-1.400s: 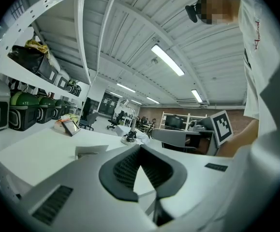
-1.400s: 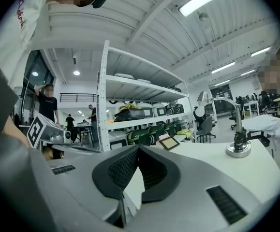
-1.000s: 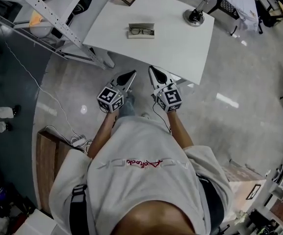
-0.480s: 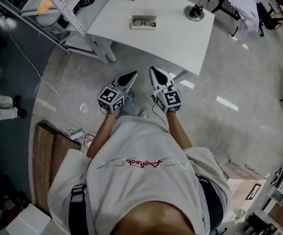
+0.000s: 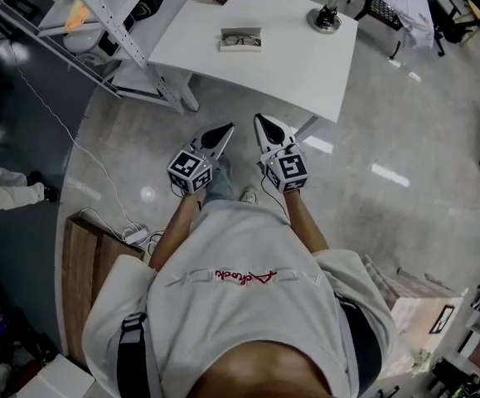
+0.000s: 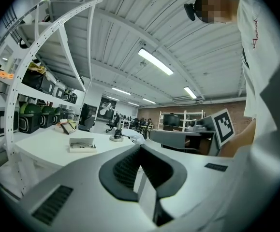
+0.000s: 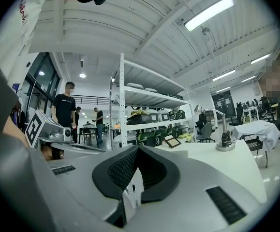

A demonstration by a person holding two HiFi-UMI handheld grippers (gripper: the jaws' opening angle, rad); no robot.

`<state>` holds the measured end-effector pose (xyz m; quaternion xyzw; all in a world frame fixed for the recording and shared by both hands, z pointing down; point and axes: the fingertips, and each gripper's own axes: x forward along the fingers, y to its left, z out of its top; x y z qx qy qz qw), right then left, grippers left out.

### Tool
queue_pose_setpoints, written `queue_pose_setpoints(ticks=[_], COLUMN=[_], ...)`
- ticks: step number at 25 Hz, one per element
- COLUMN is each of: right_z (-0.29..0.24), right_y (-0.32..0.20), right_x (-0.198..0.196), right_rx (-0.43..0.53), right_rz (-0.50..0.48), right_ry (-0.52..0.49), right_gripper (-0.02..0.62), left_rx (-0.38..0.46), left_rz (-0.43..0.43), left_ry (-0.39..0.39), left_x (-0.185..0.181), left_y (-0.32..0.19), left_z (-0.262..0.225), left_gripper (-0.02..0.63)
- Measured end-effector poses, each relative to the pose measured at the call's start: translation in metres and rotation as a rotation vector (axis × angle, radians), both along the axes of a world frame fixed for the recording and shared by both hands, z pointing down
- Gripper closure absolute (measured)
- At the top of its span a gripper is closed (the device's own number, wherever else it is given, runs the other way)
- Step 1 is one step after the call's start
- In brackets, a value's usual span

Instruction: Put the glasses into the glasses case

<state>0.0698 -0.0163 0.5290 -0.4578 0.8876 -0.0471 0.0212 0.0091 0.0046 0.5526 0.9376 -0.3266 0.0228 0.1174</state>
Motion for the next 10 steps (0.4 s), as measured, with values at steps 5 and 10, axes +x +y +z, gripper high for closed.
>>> queue_pose_setpoints(ticks=[5, 10], right_z=[-0.0042, -0.0074], right_y=[0.0034, 0.0102], right_x=[0.0001, 0.0026], right_rx=[0.027, 0.041], right_rz=[-0.001, -0.008], right_ry=[0.045, 0.059], right_gripper=[0.569, 0.569], left_rx=[0.006, 0.011], left_rz=[0.020, 0.027], left_ry=[-0.002, -0.007], left_x=[0.0045, 0.0107], left_y=[0.0024, 0.0074], left_z=[-0.0016, -0.0034], left_gripper=[0.586, 0.586])
